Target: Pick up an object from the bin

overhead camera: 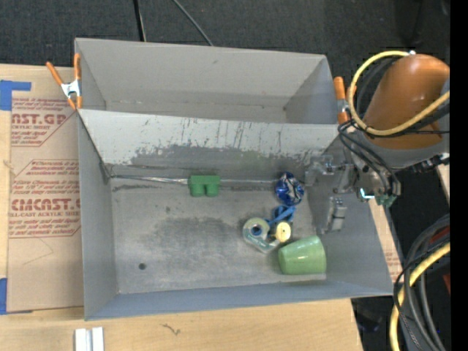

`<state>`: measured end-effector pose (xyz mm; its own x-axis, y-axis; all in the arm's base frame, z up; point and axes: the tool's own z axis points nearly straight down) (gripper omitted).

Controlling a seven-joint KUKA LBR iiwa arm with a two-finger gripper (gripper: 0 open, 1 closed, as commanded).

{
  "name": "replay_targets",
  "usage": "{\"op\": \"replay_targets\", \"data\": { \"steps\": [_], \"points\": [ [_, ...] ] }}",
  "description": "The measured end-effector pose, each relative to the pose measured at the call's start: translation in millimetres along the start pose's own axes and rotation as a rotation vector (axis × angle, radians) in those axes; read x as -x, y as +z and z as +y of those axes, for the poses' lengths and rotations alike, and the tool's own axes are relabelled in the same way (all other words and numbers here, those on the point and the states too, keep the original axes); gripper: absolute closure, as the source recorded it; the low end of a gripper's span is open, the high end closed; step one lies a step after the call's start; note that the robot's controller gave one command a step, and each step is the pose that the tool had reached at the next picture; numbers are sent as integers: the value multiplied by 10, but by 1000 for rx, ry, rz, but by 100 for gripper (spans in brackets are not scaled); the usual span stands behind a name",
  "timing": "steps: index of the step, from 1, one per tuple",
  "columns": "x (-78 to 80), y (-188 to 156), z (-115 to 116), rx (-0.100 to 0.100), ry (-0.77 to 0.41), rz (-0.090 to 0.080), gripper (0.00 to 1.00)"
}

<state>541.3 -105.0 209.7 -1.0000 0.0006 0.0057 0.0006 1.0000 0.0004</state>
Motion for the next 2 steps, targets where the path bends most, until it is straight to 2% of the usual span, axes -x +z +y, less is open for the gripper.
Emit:
{"op": "replay_targets", "data": {
  "steps": [1,2],
  "points": [
    [-8,1178,364,-1,-407,-20,0],
    [251,1404,492,0,-545,-7,0]
  ]
}}
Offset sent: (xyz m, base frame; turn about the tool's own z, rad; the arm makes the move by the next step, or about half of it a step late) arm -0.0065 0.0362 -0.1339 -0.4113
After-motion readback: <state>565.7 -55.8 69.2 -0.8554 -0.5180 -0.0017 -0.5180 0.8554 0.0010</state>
